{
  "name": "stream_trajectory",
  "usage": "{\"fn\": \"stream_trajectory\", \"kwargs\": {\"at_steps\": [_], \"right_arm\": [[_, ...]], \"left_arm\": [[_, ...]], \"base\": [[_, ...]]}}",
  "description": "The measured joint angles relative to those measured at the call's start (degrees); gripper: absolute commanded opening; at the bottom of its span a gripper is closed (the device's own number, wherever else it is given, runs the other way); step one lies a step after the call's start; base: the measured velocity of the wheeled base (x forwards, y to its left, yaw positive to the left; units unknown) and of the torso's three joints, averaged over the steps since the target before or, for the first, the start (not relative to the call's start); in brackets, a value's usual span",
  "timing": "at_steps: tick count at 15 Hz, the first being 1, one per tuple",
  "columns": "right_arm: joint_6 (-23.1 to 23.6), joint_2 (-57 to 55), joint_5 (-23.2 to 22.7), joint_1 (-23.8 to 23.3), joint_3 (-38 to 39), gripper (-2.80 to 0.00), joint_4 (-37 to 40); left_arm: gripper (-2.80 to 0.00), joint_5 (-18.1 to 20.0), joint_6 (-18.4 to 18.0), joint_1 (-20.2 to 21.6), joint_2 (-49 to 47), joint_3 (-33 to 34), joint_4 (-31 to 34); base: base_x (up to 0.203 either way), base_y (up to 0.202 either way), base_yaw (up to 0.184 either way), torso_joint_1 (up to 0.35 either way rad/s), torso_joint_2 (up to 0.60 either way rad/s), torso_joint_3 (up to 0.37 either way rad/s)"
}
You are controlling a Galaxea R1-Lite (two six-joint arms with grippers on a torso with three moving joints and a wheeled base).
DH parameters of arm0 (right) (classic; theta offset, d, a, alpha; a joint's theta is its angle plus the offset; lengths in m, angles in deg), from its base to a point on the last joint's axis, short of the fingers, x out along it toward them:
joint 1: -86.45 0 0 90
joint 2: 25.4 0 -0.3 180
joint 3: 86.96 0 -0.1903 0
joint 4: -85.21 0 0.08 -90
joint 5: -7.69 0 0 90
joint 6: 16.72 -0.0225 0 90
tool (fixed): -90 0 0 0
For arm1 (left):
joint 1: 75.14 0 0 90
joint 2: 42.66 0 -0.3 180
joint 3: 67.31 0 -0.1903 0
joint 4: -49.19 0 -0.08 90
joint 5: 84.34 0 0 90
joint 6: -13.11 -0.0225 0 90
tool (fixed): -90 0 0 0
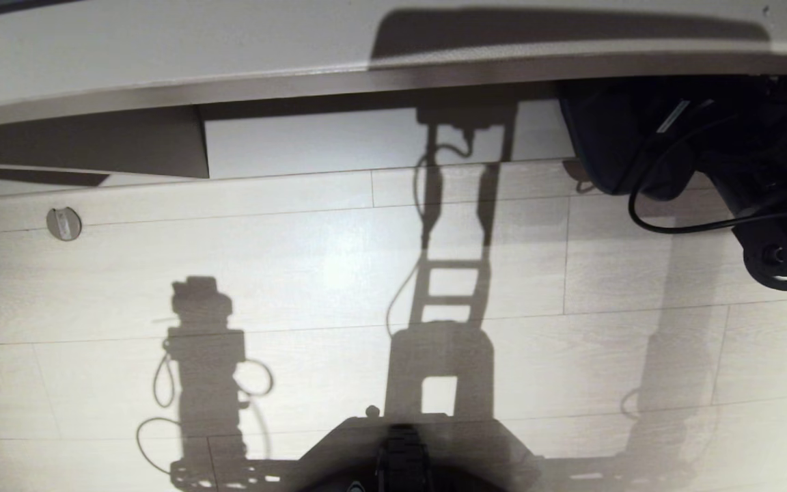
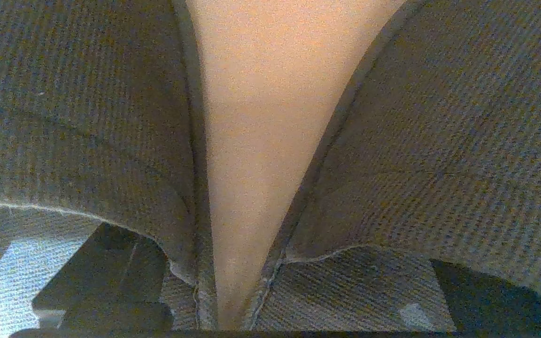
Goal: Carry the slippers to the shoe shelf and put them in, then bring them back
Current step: Place the slippers into the shoe cabinet
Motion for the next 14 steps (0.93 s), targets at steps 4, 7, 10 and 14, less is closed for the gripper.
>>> {"fn": "stream_trajectory", "kwargs": {"at_steps": [4, 7, 10, 14], "right_arm": [[0.03, 1.48, -0.02, 0.05, 0.22, 0.00, 4.17], [-0.04, 2.49, -0.01, 0.05, 0.54, 0.00, 5.21], [-0.06, 3.43, 0.00, 0.02, 1.27, 0.00, 5.21], [-0.05, 4.61, -0.08, 0.02, 1.95, 0.00, 7.15]], "left_arm": [[-2.80, -0.01, -0.01, 0.00, 0.00, 0.00, 0.00], [-2.80, 0.01, -0.01, 0.00, 0.00, 0.00, 0.00], [-2.80, 0.00, 0.01, 0.00, 0.00, 0.00, 0.02], [-2.80, -0.01, 0.01, 0.00, 0.00, 0.00, 0.02]], "base": [[0.000, 0.000, 0.000, 0.000, 0.00, 0.000], [0.000, 0.000, 0.000, 0.000, 0.00, 0.000], [0.000, 0.000, 0.000, 0.000, 0.00, 0.000], [0.000, 0.000, 0.000, 0.000, 0.00, 0.000]]}}
